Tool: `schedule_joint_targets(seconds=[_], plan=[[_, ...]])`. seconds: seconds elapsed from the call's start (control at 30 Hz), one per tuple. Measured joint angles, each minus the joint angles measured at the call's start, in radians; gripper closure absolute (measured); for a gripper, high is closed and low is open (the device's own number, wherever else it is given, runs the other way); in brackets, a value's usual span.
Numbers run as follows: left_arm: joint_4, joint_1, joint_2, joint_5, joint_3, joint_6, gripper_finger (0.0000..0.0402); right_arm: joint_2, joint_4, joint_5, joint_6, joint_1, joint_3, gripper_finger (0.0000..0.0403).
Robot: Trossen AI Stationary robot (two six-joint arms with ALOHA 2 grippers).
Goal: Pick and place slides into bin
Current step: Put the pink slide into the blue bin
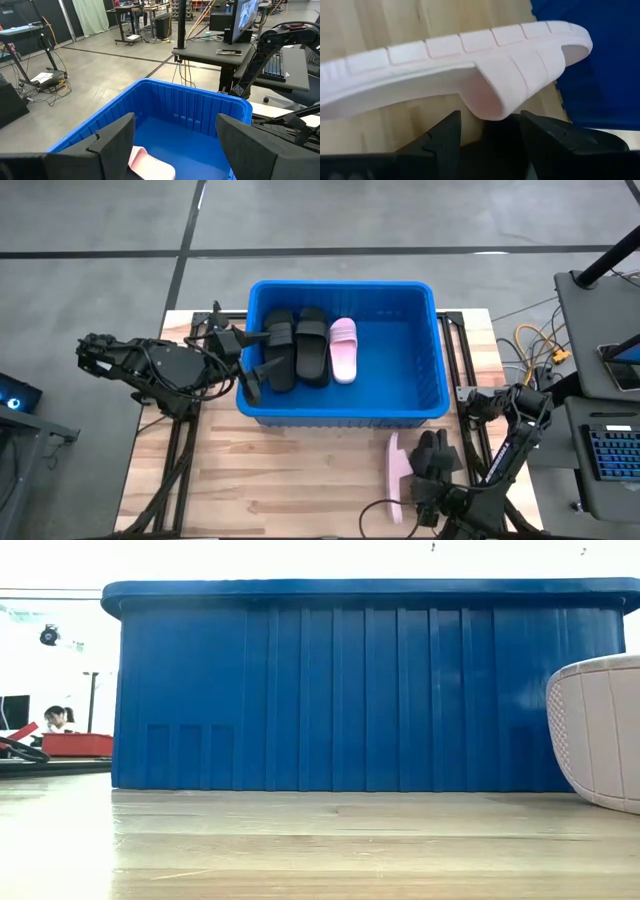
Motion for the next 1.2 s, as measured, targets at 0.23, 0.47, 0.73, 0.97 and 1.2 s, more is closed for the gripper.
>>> schedule_joint_targets(seconds=[0.23,0.47,0.73,0.97,1.2], plan=[[-0.002,0.000,0.000,0.000,0.000,0.000,0.0139,-0.010,0.001,0.003,0.003,-0.016,0.015,0.0209],[-0.002,0.000,0.000,0.001,0.000,0.047,0.0139,-0.008,0.015,-0.020,-0.063,-0.067,-0.010,0.0209],[-0.003,0.000,-0.001,0.002,0.000,0.079,0.0139,-0.008,0.012,-0.049,-0.068,-0.097,-0.031,0.0217],[-0.004,0.000,-0.004,0.001,0.000,0.127,0.0139,-0.008,0.012,-0.065,-0.086,-0.124,-0.032,0.0332],[-0.004,0.000,-0.010,0.001,0.000,0.158,0.0139,-0.020,0.018,-0.070,-0.122,-0.155,-0.009,0.0390]])
